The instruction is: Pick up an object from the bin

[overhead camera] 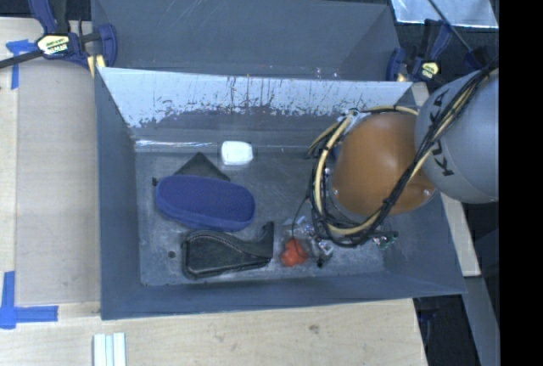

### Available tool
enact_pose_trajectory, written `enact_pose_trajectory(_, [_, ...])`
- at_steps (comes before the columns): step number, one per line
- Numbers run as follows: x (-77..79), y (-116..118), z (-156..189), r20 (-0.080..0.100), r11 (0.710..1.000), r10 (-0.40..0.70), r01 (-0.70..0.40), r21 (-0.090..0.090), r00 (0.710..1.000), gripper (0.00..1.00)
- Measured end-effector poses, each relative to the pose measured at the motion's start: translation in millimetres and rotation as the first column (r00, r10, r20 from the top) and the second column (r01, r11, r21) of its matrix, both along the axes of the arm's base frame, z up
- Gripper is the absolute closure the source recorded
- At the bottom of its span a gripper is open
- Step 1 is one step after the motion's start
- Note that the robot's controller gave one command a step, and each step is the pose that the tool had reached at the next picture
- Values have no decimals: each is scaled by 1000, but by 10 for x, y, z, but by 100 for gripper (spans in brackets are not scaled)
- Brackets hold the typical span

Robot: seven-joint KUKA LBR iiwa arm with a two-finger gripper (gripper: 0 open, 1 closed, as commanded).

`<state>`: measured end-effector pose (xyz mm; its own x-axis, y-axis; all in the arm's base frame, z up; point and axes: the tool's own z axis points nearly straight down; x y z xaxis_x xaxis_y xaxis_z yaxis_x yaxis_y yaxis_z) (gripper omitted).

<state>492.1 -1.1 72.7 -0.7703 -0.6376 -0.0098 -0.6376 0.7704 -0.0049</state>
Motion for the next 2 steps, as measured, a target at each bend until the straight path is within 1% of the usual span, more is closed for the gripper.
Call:
enact_pose_trajectory(1, [124,-30,1207,1,1000,-22,22,-2,1000,100])
enact_pose_trajectory(2, [216,61,1695,-1,1000,9,-9,-2,1000,100])
